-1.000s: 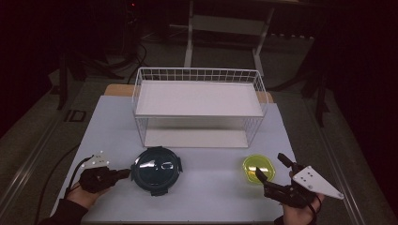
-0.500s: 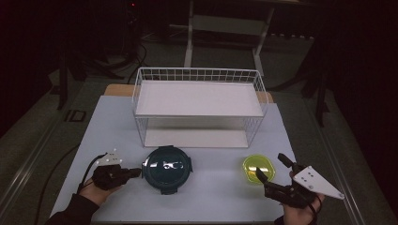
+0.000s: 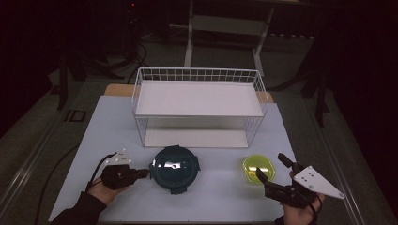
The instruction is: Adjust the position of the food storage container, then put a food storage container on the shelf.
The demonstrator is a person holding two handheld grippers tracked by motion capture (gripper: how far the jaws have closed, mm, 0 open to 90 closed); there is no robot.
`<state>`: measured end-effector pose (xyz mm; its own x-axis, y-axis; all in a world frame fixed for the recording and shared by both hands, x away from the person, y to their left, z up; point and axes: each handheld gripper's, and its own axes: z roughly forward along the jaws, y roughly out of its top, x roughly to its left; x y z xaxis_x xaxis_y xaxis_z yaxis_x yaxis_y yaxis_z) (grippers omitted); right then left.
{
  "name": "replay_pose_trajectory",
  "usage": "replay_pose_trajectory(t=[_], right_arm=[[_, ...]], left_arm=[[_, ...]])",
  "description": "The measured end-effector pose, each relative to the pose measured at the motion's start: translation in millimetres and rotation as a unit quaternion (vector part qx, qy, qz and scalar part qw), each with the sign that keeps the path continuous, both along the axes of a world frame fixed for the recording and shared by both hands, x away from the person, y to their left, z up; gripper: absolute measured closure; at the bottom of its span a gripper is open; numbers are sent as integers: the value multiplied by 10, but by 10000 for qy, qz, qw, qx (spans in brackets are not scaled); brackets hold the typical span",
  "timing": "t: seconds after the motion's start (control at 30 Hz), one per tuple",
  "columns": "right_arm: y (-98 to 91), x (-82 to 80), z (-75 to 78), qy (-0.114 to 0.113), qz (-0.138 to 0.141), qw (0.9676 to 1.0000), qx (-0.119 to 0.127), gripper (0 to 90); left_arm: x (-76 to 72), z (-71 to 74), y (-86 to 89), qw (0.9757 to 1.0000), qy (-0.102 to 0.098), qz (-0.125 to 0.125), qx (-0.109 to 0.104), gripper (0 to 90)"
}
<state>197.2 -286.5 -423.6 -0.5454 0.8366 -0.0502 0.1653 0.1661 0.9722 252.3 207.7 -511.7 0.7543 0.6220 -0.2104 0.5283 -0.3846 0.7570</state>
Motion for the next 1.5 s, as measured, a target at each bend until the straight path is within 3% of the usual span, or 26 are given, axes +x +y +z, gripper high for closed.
replay_pose_trajectory(t=[0.47, 0.5, 0.63, 0.77, 0.87, 0.9, 1.07, 1.27, 1.33, 1.43, 1.5], right_arm=[[6, 10, -14, 35, 23, 10000, -11, 137], [5, 5, -15, 21, -6, 10000, -5, 138], [-1, -8, -6, -22, -29, 10000, 7, 143], [16, 1, -17, 16, -60, 9999, -105, 153], [21, -6, -16, -27, -140, 9998, -123, 153], [20, -6, -9, -26, -130, 9999, -105, 151], [62, 2, -2, -58, 43, 9998, -201, 142], [147, 30, -39, 65, 193, 9991, -361, 148], [176, 45, -35, 102, 200, 9988, -428, 147], [194, 56, -27, 114, 236, 9987, -434, 147], [214, 69, -16, 56, 258, 9988, -414, 138]], left_arm=[[41, -4, -44, 10000, 22, -3, -80, 887], [31, 5, -42, 10000, 4, -19, -77, 807], [-30, 86, -10, 9996, -195, 89, -178, 704], [-73, 202, 49, 9979, -281, 194, -547, 509], [-109, 290, 98, 9948, -281, 246, -947, 343], [-120, 309, 109, 9942, -326, 292, -978, 243], [-175, 383, 111, 9932, -384, 611, -912, 21], [-174, 499, 59, 9929, -273, 521, -1038, 4], [-166, 541, 26, 9929, -324, 552, -999, 4], [-134, 566, -12, 9925, -190, 654, -1019, 4], [-107, 551, -20, 9903, 18, 794, -1139, 4]])
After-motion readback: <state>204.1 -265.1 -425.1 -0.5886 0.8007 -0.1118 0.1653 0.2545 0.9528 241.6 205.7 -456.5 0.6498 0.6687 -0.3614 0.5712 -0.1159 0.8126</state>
